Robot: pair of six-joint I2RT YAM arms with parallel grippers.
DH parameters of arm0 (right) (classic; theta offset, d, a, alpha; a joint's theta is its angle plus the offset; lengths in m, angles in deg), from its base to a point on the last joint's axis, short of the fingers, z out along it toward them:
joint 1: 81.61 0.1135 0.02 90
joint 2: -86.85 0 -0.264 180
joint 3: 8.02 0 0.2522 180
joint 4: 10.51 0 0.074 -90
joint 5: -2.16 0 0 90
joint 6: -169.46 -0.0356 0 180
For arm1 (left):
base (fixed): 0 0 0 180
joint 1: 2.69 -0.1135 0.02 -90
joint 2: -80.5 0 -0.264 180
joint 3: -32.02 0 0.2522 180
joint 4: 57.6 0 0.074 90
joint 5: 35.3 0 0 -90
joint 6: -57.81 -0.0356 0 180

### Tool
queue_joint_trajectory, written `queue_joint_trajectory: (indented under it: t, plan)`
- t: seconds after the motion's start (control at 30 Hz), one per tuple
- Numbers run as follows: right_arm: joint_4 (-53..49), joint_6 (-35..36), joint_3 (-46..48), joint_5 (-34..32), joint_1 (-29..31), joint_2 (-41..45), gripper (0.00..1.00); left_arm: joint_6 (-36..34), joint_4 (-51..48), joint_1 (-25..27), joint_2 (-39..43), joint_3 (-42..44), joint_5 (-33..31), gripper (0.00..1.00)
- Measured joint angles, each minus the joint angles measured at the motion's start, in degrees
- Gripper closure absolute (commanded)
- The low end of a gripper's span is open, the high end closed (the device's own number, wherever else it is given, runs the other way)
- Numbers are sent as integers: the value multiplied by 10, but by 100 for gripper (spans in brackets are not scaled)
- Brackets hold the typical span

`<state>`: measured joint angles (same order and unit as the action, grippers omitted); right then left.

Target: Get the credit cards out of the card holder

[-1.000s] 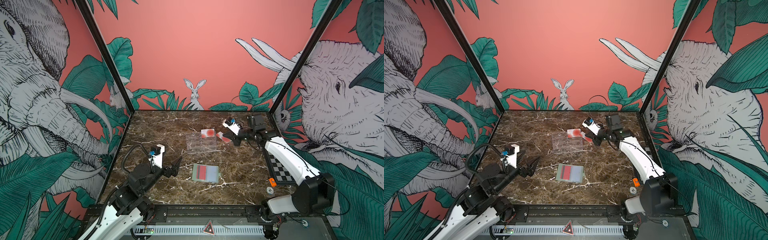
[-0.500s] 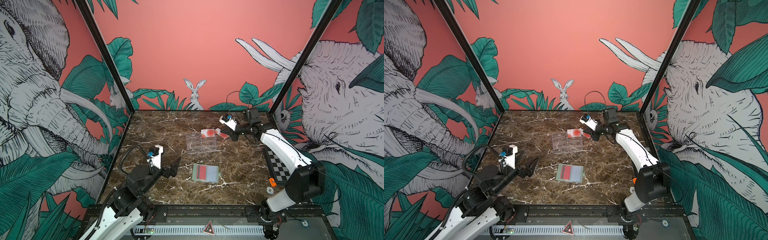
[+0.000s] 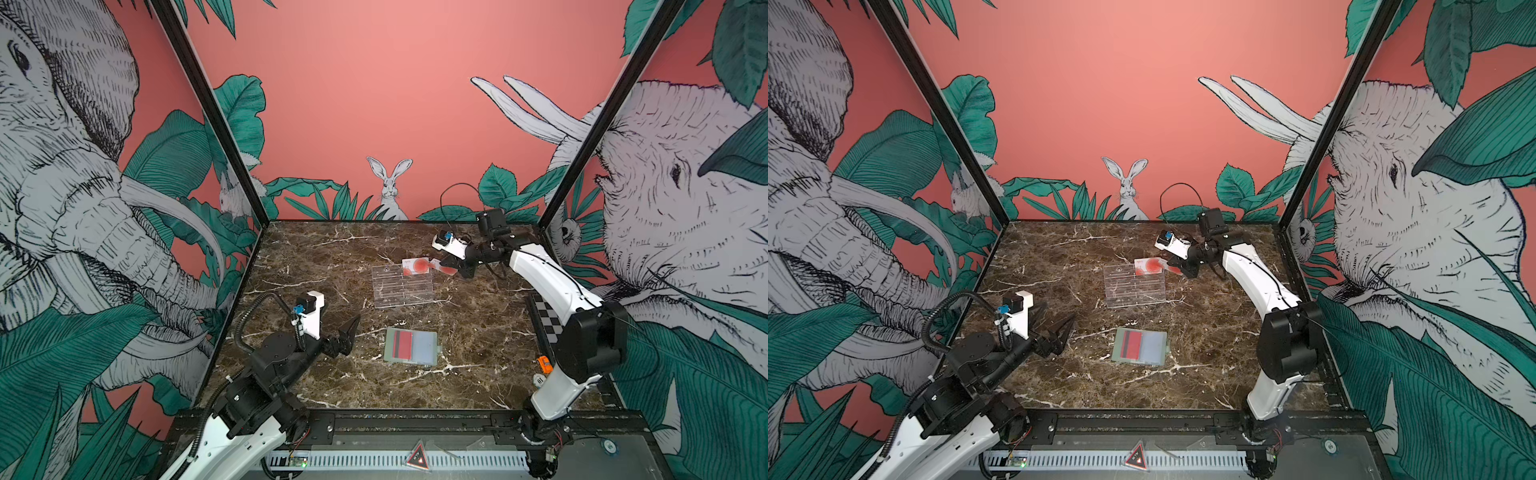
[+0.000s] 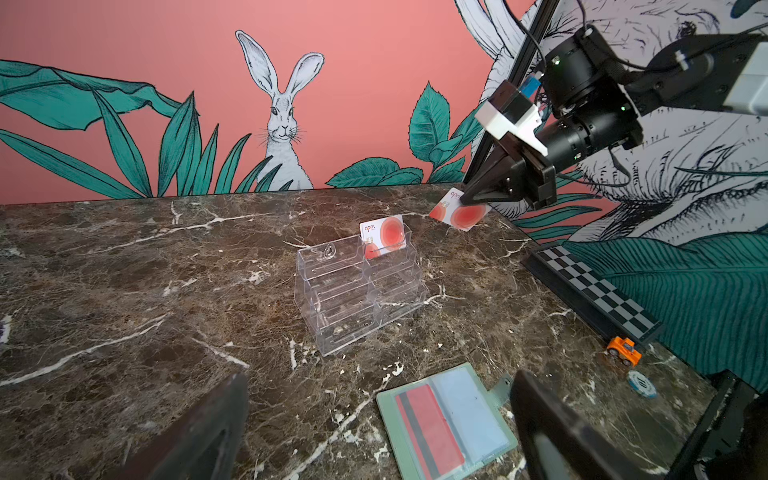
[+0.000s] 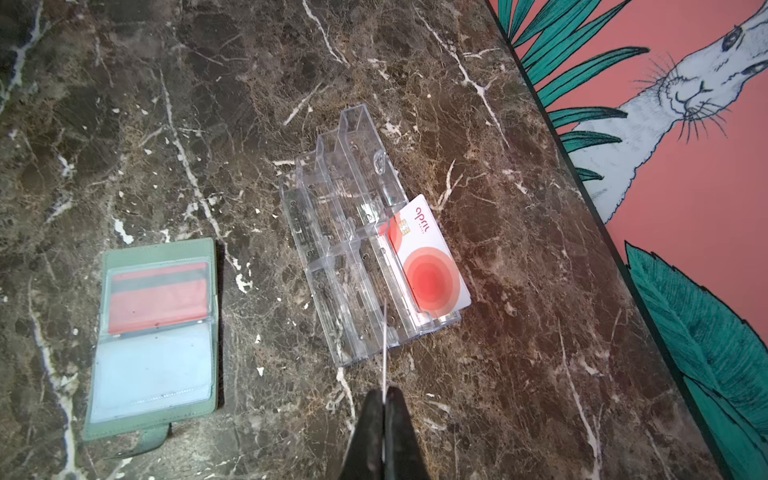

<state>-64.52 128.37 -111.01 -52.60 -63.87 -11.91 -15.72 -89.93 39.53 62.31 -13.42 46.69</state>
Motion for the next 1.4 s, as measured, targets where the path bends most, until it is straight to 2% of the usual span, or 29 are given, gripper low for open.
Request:
queue_joint_trajectory:
  t: [0.47, 0.9, 1.4]
  plan:
    - [-21, 88, -40, 5, 0, -34, 100, 7, -5, 0, 0, 2, 0, 1]
    - [-55, 173, -143, 7, 0, -129, 100, 12, -14, 0, 13, 9, -2, 1]
    - [-81, 206, -245, 21, 13, -198, 100, 20, -17, 0, 22, 16, -2, 1]
